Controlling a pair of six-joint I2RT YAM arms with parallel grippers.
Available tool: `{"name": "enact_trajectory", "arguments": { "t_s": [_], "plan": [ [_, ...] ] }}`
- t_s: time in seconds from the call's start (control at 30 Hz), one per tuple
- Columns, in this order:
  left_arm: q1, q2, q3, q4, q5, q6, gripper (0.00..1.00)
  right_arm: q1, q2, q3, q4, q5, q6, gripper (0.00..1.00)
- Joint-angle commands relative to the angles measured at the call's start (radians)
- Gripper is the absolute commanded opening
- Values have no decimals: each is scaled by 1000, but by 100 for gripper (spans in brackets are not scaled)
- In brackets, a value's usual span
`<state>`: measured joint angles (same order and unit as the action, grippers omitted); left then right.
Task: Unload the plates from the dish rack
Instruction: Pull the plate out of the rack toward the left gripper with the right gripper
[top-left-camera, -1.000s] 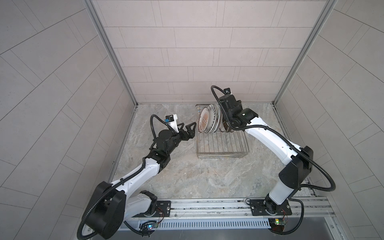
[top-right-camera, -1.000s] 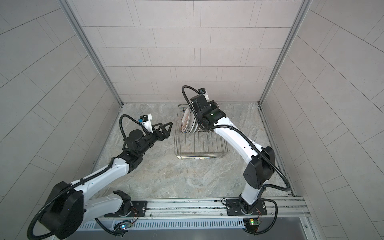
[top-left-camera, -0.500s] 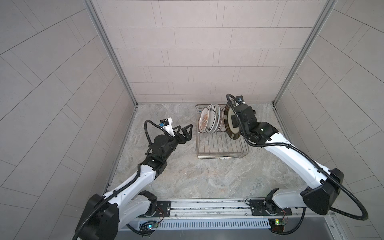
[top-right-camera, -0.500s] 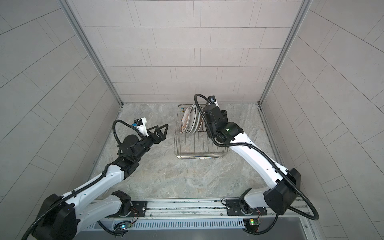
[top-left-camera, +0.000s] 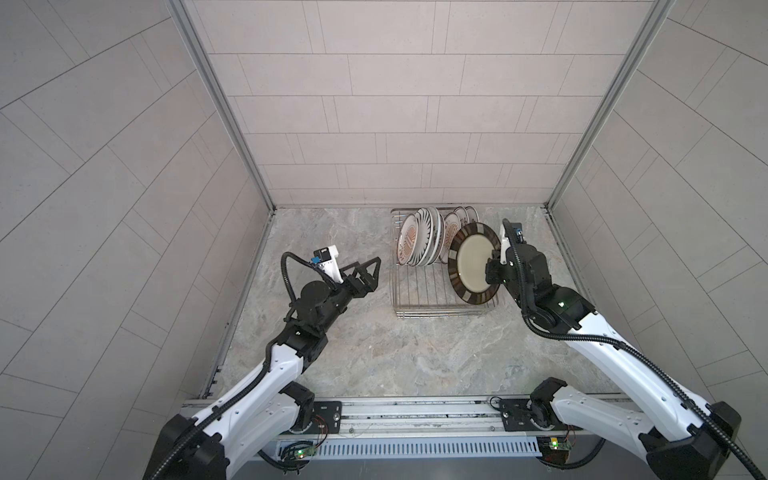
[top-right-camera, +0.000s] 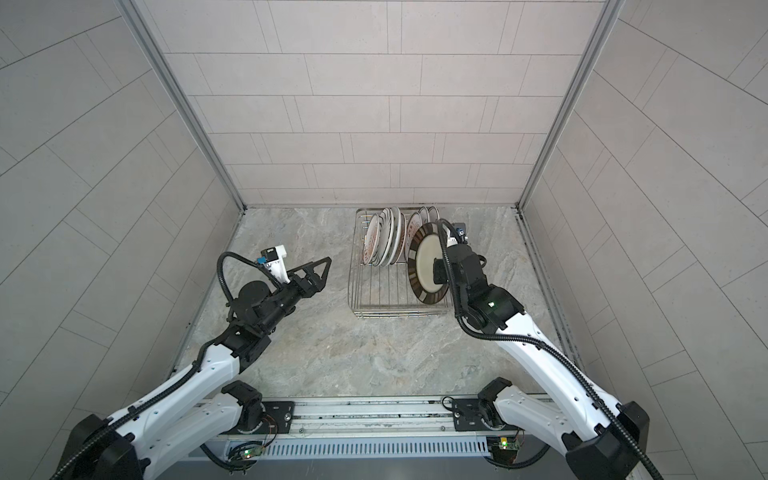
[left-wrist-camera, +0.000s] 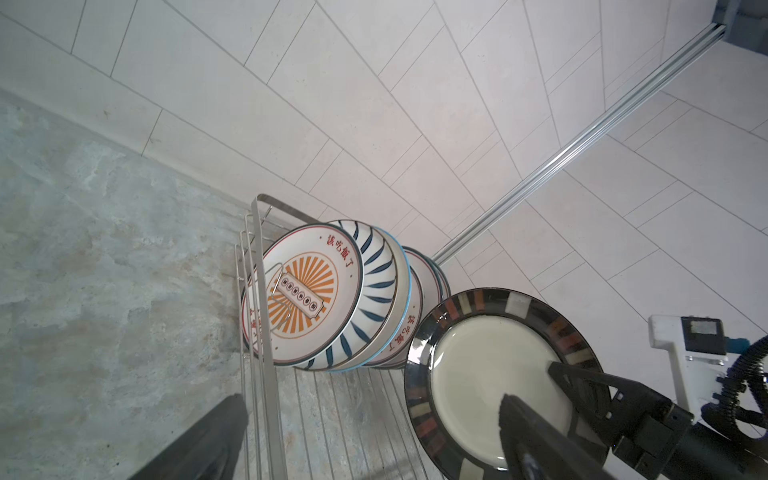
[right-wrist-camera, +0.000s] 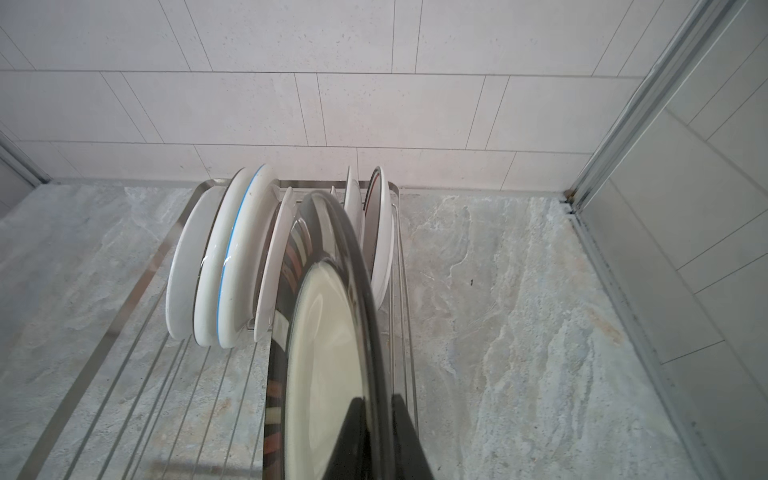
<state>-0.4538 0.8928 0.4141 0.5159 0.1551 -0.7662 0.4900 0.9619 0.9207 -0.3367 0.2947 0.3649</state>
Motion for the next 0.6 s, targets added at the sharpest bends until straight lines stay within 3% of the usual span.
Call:
{"name": "enact_trajectory", "arguments": {
  "t_s": [0.0, 0.1, 0.33, 0.47, 0.57],
  "plan": [
    [16, -19, -6, -45, 0, -21, 100, -26, -90, -11, 198, -133, 110, 0],
    [15, -48, -12, -73, -8, 0, 100, -32, -152, -58, 223, -185, 150, 0],
    [2, -68, -2, -47, 120, 19, 100, -46, -184, -118, 308, -357, 272, 0],
    [-51, -32, 19, -23, 194, 26, 100, -53, -169, -157, 391, -458, 364, 0],
    [-106, -9, 35, -28, 188, 36, 100, -51, -147, -193, 471, -540, 452, 0]
  ]
}}
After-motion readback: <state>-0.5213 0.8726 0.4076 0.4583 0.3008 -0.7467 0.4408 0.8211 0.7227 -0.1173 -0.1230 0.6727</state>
